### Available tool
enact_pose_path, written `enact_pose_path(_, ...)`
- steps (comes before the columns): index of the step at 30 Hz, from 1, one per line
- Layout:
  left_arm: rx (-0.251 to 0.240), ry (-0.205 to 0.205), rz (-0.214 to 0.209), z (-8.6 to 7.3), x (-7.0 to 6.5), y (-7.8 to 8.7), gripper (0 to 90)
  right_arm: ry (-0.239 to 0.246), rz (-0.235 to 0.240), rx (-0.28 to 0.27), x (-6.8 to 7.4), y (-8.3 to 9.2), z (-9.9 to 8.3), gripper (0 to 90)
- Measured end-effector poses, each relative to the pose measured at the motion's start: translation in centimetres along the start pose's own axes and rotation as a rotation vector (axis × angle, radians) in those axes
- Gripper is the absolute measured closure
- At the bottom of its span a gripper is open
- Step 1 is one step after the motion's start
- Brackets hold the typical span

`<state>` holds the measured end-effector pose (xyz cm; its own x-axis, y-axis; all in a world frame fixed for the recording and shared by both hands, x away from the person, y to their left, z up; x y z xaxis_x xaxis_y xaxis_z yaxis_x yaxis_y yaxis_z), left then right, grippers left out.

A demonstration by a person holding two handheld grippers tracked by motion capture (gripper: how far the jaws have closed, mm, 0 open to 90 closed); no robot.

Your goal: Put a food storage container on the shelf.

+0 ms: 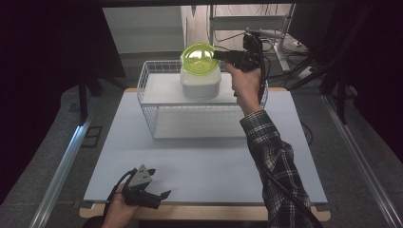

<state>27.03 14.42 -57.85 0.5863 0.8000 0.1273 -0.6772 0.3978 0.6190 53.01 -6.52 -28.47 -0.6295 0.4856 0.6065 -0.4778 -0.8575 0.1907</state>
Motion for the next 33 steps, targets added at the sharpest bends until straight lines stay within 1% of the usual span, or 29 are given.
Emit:
enact_pose_path(3,0.001,-0.001,-0.001,-0.02,-0.02,-0.04,5.9,0.027,-0.032,0.01,-0.04,-0.13,0.09,77.0)
enact_pose_path(5,0.002,-0.003,-0.002,-0.03,-0.03,-0.06,5.9,0.026,-0.043,0.011,-0.09,-0.2,0.16,76.2)
enact_pose_path(8,0.003,-0.004,-0.003,-0.04,-0.07,-0.07,5.9,0.044,-0.072,0.02,-0.31,-0.34,0.21,75.6)
enact_pose_path(10,0.005,-0.005,-0.004,-0.06,-0.09,-0.08,5.9,0.045,-0.088,0.031,-0.54,-0.49,0.17,73.2)
enact_pose_path(14,0.007,-0.009,-0.005,-0.09,-0.07,-0.08,5.9,0.036,-0.101,0.025,-0.93,-0.57,0.19,73.1)
enact_pose_path(17,0.008,-0.011,-0.005,-0.11,-0.08,-0.1,5.9,0.036,-0.1,0.024,-0.99,-0.59,0.16,71.6)
enact_pose_path(25,0.009,-0.012,-0.005,-0.11,-0.11,-0.09,5.9,0.045,-0.098,0.018,-0.88,-0.69,0.16,60.8)
enact_pose_path(27,0.008,-0.012,-0.005,-0.11,-0.11,-0.09,5.9,0.048,-0.093,0.01,-0.86,-0.62,0.23,55.7)
enact_pose_path(30,0.009,-0.012,-0.005,-0.11,-0.11,-0.09,5.9,0.062,-0.078,0.003,-0.76,-0.44,0.36,45.6)
enact_pose_path(33,0.01,-0.012,-0.005,-0.11,-0.13,-0.1,5.9,0.074,-0.045,0.011,-0.55,-0.31,0.31,36.1)
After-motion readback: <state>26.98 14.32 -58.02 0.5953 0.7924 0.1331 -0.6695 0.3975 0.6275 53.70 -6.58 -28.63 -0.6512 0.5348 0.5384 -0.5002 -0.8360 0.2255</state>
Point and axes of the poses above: each handheld gripper's, and its own axes: y roughly backward along the jaws, z roughly out of its top, x roughly to its left, the point moved 8 cm from there along -y, roughly forward along the jaws, and after that the axes turned 14 degrees about z, right-handed, at the moved point
